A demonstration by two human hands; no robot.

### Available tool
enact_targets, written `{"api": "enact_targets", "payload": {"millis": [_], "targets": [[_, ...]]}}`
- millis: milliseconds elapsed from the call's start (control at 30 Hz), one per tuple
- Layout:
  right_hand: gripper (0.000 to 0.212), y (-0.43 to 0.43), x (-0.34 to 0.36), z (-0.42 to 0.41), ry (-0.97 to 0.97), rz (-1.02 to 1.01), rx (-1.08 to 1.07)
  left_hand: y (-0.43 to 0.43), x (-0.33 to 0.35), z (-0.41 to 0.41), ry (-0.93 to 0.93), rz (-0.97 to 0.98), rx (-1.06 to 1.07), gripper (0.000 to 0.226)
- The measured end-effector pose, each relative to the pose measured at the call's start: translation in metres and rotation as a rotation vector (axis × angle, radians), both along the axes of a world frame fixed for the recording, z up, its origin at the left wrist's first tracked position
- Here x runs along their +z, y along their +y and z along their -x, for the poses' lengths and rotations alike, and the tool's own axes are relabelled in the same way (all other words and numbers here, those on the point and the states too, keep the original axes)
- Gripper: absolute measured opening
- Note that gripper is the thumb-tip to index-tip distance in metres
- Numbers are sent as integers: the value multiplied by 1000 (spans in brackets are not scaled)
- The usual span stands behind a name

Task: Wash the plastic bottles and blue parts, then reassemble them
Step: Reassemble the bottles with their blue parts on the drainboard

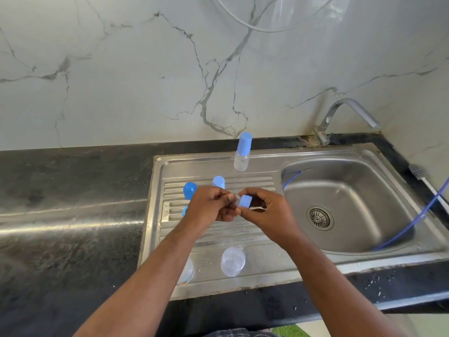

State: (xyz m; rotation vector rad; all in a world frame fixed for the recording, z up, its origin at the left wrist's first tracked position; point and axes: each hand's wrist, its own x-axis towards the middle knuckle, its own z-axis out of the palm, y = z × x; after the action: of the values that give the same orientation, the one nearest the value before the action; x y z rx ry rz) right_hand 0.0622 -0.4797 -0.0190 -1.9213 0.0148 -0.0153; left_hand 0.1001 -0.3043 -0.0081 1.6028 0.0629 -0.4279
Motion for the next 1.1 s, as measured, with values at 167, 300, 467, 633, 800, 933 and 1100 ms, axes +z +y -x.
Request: {"api": "enact_targets", "payload": {"millis": [167,300,467,633,800,933,1100], "targets": [[27,-18,1,0,114,-43,106,-3,-1,3,-289,-311,-156,12],[30,-19,5,-7,63,-91,119,-2,2,-1,-33,-131,-45,28],[41,-15,1,-9,36,-203,192,2,3,0,361,356,-56,28],[48,-9,-8,-6,-190,134,2,-9,-6,2,227,303,149,13],[14,1,0,-7,-462,324,-46,-13,-10,1,132,237,147,14],[10,2,-5,-7,-441,364,-107,-12,-14,-3,42,116,131,13],[7,-1,-9,-6,-213,250,-119,-9,-24,0,75,87,90,15]]}}
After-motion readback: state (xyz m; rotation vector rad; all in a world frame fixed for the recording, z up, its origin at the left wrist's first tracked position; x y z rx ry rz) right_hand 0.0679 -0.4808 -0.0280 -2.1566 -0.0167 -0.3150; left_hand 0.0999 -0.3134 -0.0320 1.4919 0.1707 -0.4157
